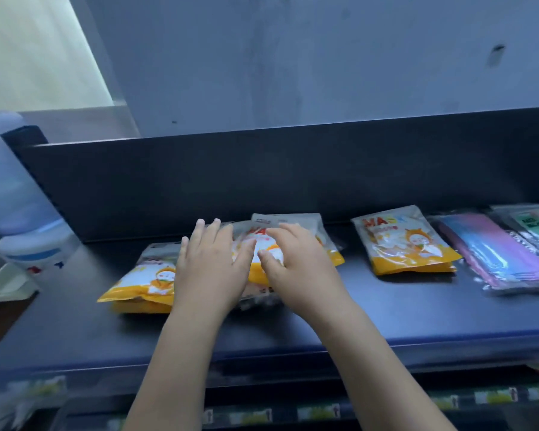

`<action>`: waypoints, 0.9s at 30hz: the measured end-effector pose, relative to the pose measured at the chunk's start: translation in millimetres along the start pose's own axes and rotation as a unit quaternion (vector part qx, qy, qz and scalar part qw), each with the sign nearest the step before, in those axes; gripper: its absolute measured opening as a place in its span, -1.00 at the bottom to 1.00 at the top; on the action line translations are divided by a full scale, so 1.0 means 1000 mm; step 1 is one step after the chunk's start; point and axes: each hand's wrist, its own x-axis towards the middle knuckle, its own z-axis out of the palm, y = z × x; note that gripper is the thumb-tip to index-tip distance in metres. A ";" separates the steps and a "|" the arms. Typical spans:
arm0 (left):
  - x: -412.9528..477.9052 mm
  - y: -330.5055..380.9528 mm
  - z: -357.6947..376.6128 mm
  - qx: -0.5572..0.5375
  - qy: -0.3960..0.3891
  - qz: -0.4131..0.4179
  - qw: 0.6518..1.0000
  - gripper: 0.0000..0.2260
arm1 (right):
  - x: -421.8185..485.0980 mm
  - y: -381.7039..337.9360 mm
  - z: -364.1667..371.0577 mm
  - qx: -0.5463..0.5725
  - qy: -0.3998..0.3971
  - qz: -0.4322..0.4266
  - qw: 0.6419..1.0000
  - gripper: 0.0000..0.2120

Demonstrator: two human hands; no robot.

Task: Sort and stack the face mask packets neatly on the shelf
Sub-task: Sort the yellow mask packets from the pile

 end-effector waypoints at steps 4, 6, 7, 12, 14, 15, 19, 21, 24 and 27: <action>0.010 -0.067 -0.014 -0.007 -0.010 -0.038 0.999 -0.40 | 0.015 -0.049 0.034 0.021 0.018 -0.004 1.000 -0.73; 0.015 -0.102 -0.015 -0.007 -0.009 -0.063 0.998 -0.41 | 0.020 -0.069 0.054 0.026 0.007 -0.010 1.000 -0.73; 0.018 -0.119 -0.015 -0.002 -0.015 -0.078 0.997 -0.41 | 0.021 -0.079 0.064 0.030 0.000 -0.012 0.999 -0.70; 0.023 -0.186 -0.015 -0.043 -0.084 -0.158 0.983 -0.47 | 0.022 -0.125 0.116 0.054 -0.056 0.035 0.996 -0.65; 0.020 -0.200 -0.018 -0.111 -0.109 -0.177 0.972 -0.52 | 0.020 -0.137 0.136 0.037 -0.077 0.069 0.994 -0.65; 0.018 -0.206 -0.020 -0.157 -0.109 -0.188 0.963 -0.51 | 0.018 -0.141 0.145 0.033 -0.084 0.089 0.992 -0.62; 0.022 -0.225 -0.015 -0.352 -0.081 -0.225 0.905 -0.43 | 0.016 -0.149 0.169 0.046 -0.101 0.155 0.982 -0.48; 0.025 -0.234 -0.016 -0.416 -0.072 -0.249 0.872 -0.36 | 0.017 -0.149 0.174 0.083 -0.100 0.173 0.976 -0.48; 0.029 -0.250 -0.019 -0.478 -0.038 -0.270 0.835 -0.35 | 0.024 -0.148 0.178 0.121 -0.063 0.211 0.968 -0.54; 0.035 -0.270 -0.023 -0.524 -0.011 -0.297 0.799 -0.39 | 0.031 -0.150 0.180 0.077 -0.044 0.251 0.964 -0.56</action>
